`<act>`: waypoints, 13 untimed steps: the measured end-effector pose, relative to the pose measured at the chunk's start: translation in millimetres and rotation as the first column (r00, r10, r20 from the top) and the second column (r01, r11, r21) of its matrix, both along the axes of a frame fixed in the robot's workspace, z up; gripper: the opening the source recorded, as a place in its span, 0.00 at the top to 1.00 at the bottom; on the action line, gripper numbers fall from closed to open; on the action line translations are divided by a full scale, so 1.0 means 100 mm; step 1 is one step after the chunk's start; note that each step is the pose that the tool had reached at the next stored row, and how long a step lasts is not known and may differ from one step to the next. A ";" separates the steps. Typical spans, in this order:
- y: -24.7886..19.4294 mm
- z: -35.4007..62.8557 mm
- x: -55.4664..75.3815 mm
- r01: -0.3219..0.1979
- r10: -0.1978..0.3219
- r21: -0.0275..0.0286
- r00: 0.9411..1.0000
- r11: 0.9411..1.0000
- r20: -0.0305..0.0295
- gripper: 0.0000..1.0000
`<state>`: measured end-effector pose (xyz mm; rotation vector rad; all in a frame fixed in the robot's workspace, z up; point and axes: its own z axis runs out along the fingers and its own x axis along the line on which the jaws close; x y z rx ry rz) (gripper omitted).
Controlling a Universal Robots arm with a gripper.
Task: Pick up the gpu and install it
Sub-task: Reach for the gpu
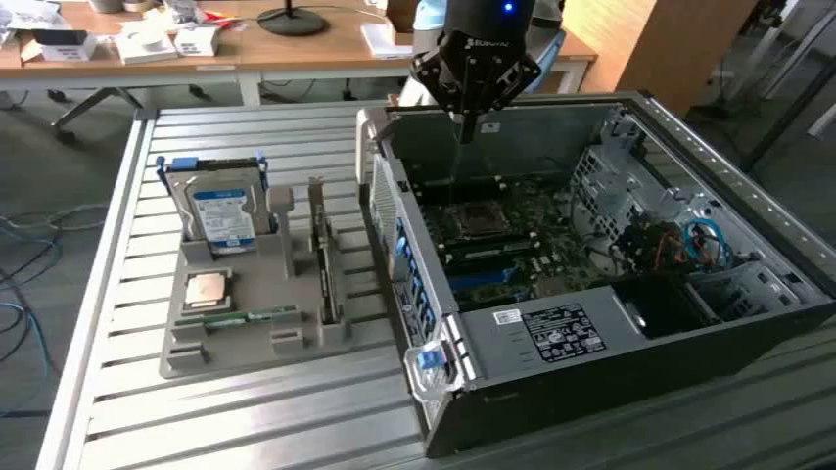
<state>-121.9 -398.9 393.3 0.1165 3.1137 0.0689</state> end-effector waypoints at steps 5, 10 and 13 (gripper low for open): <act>0.000 0.000 0.00 0.000 0.000 0.000 1.000 1.000 0.000 0.89; 0.000 0.000 0.00 0.000 0.000 0.000 1.000 1.000 0.000 0.89; 0.002 -0.001 -0.02 0.000 0.000 0.000 1.000 1.000 0.000 0.89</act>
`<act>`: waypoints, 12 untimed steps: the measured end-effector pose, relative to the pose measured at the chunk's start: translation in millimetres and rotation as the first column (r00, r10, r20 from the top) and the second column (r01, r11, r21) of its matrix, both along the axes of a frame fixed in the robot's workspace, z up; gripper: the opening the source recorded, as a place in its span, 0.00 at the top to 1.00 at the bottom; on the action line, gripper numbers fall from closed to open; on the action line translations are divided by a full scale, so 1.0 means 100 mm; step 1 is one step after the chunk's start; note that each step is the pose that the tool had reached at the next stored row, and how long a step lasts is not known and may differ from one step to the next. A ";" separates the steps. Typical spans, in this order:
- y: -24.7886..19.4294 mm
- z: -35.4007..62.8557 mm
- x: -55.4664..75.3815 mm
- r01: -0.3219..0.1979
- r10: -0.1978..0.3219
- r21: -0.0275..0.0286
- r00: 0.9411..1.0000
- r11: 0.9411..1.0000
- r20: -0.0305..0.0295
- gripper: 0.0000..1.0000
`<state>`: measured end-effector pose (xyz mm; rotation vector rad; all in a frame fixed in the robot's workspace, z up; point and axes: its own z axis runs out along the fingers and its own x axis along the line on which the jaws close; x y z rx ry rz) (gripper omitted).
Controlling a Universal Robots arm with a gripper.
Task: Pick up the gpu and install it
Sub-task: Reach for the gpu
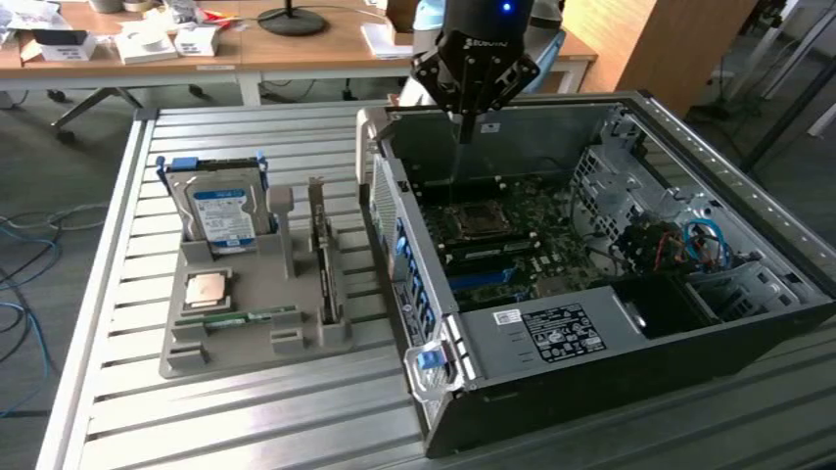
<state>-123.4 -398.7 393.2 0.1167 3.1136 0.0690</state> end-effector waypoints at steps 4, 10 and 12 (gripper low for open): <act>0.005 0.000 -0.04 0.000 0.000 0.000 1.000 1.000 0.000 0.89; 0.020 -0.001 -0.13 0.000 0.000 0.000 1.000 1.000 0.000 0.89; 0.027 -0.001 -0.16 0.001 -0.001 0.000 1.000 1.000 0.000 0.89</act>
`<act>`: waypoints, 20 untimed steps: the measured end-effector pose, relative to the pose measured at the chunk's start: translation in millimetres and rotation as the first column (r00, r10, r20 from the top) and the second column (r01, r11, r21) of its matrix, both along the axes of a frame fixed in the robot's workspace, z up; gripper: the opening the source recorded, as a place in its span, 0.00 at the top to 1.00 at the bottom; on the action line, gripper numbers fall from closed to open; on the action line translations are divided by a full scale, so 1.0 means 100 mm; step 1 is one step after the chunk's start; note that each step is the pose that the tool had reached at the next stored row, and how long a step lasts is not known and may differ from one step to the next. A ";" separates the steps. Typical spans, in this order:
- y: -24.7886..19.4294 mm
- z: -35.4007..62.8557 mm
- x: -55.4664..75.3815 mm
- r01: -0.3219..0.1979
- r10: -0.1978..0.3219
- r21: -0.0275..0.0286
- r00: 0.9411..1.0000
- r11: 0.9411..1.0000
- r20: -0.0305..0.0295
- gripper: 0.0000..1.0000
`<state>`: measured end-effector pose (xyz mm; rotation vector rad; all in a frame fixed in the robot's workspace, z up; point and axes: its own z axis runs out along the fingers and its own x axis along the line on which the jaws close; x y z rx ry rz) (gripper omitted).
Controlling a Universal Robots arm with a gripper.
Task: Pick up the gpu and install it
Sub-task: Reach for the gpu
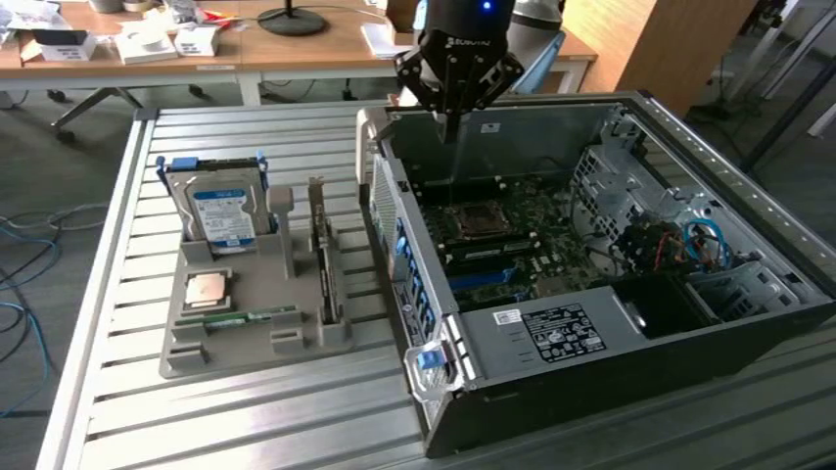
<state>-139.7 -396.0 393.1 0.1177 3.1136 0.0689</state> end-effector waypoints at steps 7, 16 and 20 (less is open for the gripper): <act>0.016 -0.002 -0.11 0.000 0.000 0.000 1.000 1.000 0.000 0.89; 0.038 -0.004 -0.26 0.000 0.000 0.000 1.000 1.000 0.000 0.89; 0.050 -0.005 -0.33 0.001 -0.001 0.000 1.000 1.000 0.000 0.89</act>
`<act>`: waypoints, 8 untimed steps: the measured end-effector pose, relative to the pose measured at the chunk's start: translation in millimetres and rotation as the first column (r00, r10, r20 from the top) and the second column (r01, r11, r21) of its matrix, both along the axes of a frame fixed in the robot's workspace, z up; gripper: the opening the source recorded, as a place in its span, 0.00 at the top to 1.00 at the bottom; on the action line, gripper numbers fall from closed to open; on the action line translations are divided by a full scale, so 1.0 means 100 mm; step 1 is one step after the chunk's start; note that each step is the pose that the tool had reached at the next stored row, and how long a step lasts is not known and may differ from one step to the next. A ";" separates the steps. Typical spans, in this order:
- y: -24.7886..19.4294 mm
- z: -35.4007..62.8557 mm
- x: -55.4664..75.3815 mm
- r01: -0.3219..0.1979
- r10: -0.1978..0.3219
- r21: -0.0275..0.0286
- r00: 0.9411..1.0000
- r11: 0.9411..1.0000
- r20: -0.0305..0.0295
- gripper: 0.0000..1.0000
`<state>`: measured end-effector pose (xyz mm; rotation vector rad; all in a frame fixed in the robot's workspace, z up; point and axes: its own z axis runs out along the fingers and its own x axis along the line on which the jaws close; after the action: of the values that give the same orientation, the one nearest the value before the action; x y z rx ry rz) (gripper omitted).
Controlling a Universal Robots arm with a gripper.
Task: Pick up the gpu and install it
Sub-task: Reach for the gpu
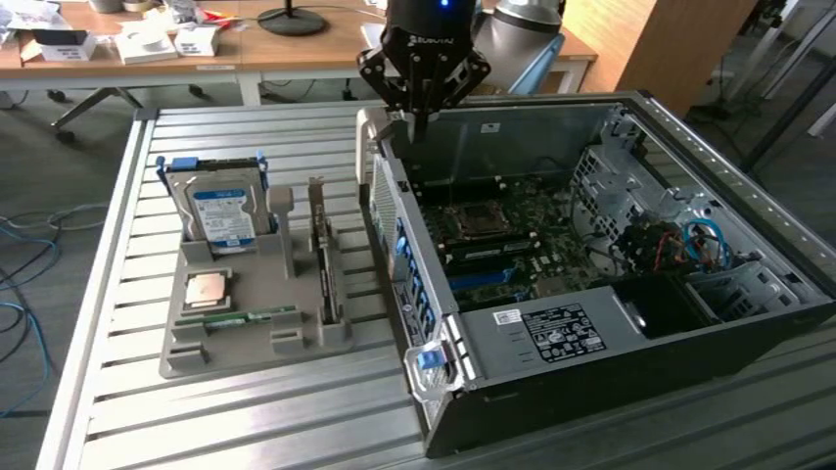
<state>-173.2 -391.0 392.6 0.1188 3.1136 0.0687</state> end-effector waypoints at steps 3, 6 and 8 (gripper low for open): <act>0.010 -0.001 -0.06 0.000 0.000 0.000 1.000 1.000 0.000 0.89; 0.018 -0.002 -0.13 0.000 0.000 0.000 1.000 1.000 0.000 0.89; 0.023 -0.002 -0.17 0.001 -0.001 0.000 1.000 1.000 0.000 0.89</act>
<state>-190.6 -388.6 392.4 0.1197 3.1136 0.0688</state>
